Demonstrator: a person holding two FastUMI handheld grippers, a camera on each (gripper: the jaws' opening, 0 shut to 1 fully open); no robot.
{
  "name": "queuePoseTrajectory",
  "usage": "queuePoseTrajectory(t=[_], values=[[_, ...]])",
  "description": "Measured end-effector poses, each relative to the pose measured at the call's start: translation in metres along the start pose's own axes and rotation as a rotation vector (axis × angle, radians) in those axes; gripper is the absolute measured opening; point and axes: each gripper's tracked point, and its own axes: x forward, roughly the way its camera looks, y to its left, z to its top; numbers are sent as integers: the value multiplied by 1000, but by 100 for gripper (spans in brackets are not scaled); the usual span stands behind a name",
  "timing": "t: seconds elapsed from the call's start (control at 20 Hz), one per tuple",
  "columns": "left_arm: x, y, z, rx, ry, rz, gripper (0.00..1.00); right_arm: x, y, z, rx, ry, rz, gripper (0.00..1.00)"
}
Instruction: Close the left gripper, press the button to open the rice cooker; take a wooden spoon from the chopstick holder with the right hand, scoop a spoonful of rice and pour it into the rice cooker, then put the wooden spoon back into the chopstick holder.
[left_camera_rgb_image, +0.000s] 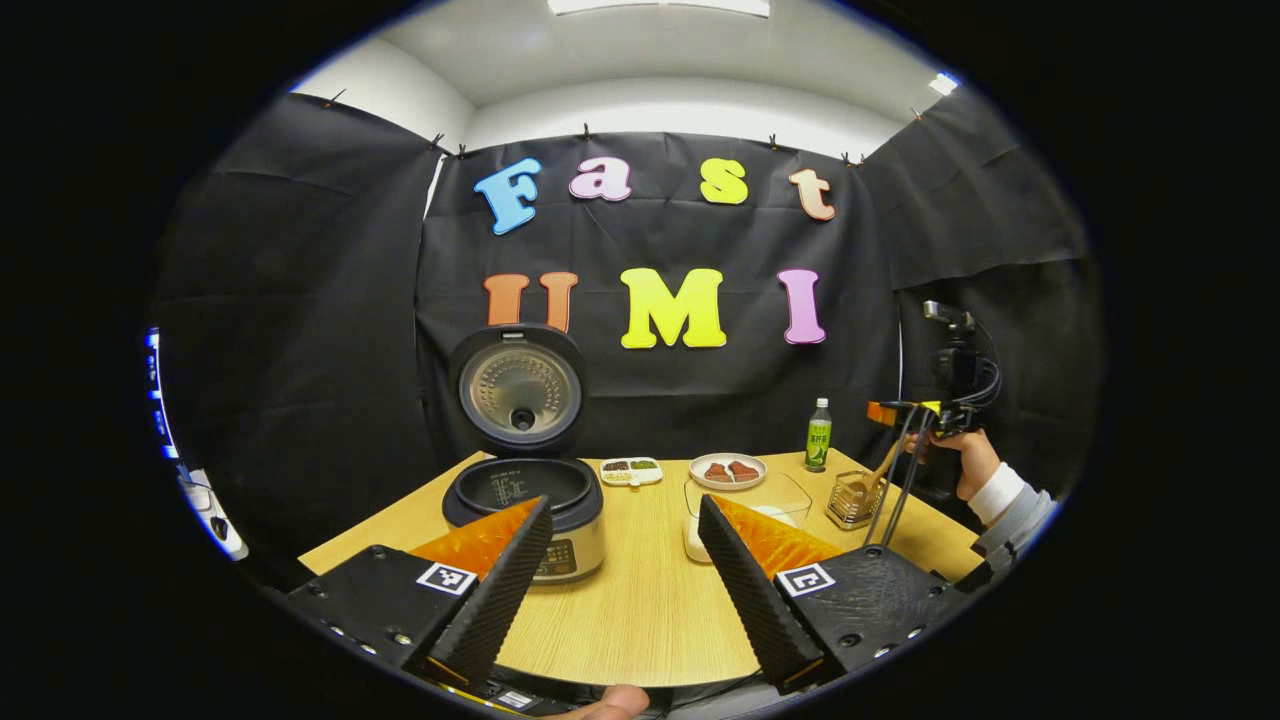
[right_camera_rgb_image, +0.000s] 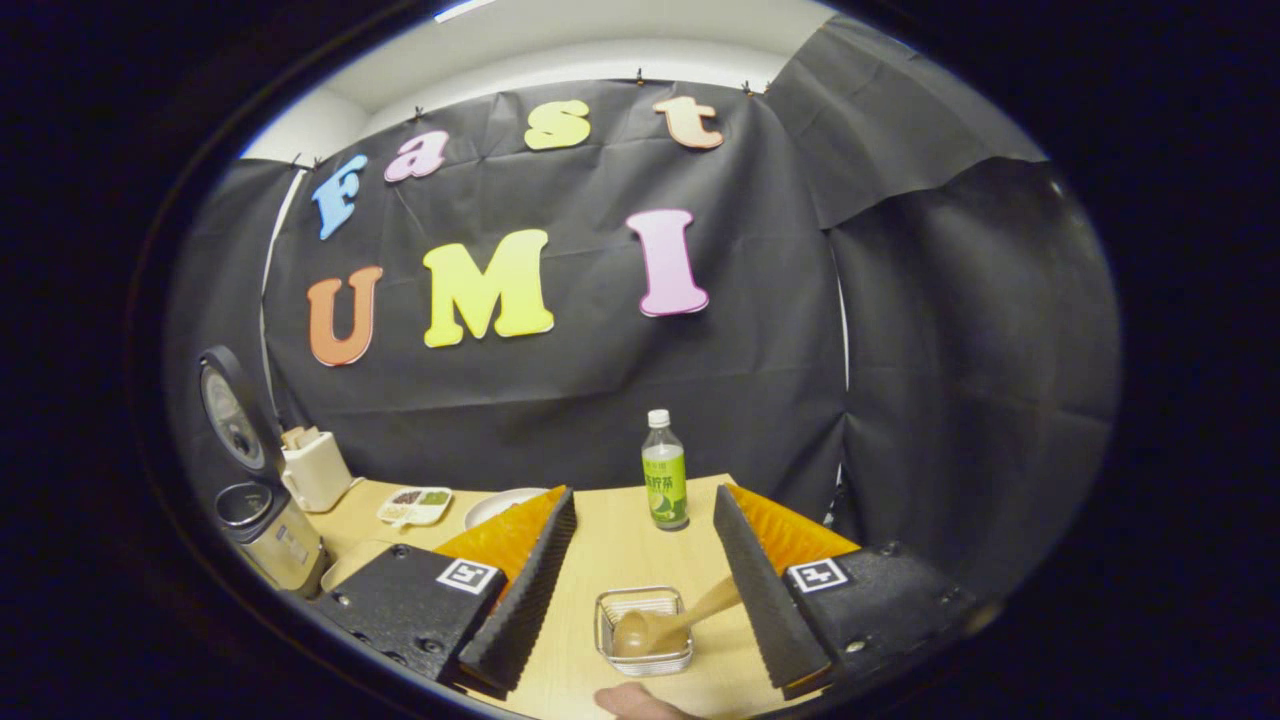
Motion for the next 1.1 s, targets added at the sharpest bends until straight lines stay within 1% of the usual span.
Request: queuePoseTrajectory(t=[0.15, 0.25, 0.3, 0.4, 0.45, 0.5, 0.55, 0.7, 0.75, 0.8, 0.85, 0.9, 0.95, 1.0, 1.1], values=[[18, 17, 4, 2, 23, 13, 94, -18, -1, 9, 12, -24, 5, 98], [27, 28, 15, -12, 23, 17, 94, -35, -1, 16, 17, -44, 9, 98], [33, 34, 19, -28, 27, 22, 94, -43, -2, 14, 20, -50, 10, 100], [40, 40, 28, -30, 41, 17, 94, -64, 0, 9, 15, -37, 15, 99], [44, 48, 34, -13, 46, 33, 95, -74, -1, 6, 8, -33, 5, 99], [49, 53, 43, 11, 45, 33, 94, -86, -1, 5, 2, -37, 1, 97], [56, 59, 51, 24, 37, 37, 94, -98, 0, 2, -8, -42, -4, 97], [76, 74, 66, -23, 61, 43, 93, -128, 6, -13, -23, -35, -4, 100], [82, 81, 72, -39, 68, 47, 93, -136, 9, -20, -18, -24, 5, 99], [89, 81, 75, -57, 84, 31, 93, -146, 14, -27, -14, -10, 25, 100], [94, 82, 81, -68, 86, 16, 84, -154, 18, -35, -9, 15, 47, 99], [97, 88, 89, -71, 81, 17, 95, -160, 19, -43, 3, 41, 59, 99], [102, 93, 93, -64, 82, 23, 95, -166, 20, -48, 10, 59, 70, 98], [106, 99, 98, -53, 81, 34, 95, -171, 20, -48, 11, 61, 74, 100], [118, 108, 110, -46, 75, 49, 95, -180, 20, -46, 2, 44, 78, 99]])
